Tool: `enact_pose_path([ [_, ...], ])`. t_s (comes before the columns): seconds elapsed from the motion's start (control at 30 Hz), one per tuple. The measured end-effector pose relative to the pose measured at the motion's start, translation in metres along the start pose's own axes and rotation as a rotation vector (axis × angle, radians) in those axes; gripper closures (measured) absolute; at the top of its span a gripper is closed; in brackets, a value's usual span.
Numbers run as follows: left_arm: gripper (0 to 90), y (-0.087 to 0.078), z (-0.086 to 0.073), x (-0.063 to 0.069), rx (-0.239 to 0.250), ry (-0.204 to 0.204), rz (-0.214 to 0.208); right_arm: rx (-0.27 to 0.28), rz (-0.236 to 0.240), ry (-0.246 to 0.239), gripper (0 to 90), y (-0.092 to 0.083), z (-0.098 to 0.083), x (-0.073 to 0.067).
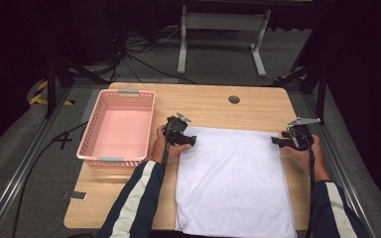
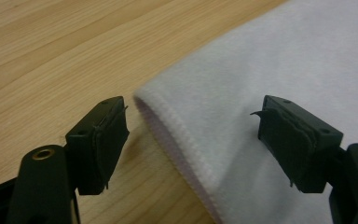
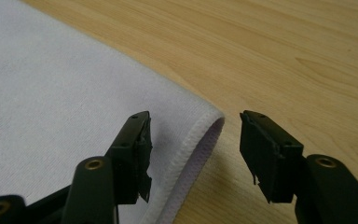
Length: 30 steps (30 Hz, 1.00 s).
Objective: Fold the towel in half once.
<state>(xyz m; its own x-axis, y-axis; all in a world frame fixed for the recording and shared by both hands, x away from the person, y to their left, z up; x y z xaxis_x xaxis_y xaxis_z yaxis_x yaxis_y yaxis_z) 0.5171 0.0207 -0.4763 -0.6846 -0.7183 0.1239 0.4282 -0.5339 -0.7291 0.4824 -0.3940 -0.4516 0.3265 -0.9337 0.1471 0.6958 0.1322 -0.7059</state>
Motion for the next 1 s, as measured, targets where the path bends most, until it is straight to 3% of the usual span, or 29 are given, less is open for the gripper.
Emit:
enact_pose_path([
  [0.17,23.3,0.002,0.002,-0.006,0.016,-0.026,-0.005,-0.018,-0.011,0.002,43.1,0.011,-0.001,-0.003],
  [0.37,23.1,-0.004,0.002,-0.011,0.093,-0.044,0.007,-0.029,0.009,0.02,42.3,0.017,0.001,-0.002],
  [0.53,20.6,0.003,0.006,-0.015,0.072,-0.068,0.009,0.003,0.015,0.053,41.4,0.014,0.007,0.001],
  [0.57,20.6,0.006,0.005,-0.015,0.045,-0.066,0.011,0.005,0.015,0.061,40.6,0.014,0.008,0.001],
  [0.73,20.3,0.009,0.003,-0.015,0.047,-0.057,-0.003,-0.027,-0.009,0.045,38.3,0.023,0.007,-0.001],
  [0.8,26.3,0.008,0.004,-0.013,0.04,-0.035,-0.028,-0.04,-0.015,0.062,34.9,0.027,0.008,0.0],
  [0.93,53.0,0.005,0.007,-0.01,0.013,0.026,-0.091,-0.04,0.007,0.043,35.9,0.029,0.01,0.001],
  [1.0,65.4,0.004,0.008,-0.009,0.008,0.011,-0.117,-0.035,0.031,0.027,42.2,0.028,0.01,0.001],
])
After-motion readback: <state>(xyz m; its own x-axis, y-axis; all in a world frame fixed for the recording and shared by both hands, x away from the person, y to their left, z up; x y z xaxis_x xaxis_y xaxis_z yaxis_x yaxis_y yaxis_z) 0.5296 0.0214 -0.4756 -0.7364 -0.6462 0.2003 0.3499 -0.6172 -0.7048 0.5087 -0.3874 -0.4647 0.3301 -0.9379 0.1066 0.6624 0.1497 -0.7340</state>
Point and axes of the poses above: each handheld gripper's, and its own axes: y roughly forward along the jaws, z roughly out of its top, x roughly to its right, the point moved 2 cm from there along y, roughly forward along the jaws, and after that the axes turned 9 degrees about -z, right-handed, at the moved point
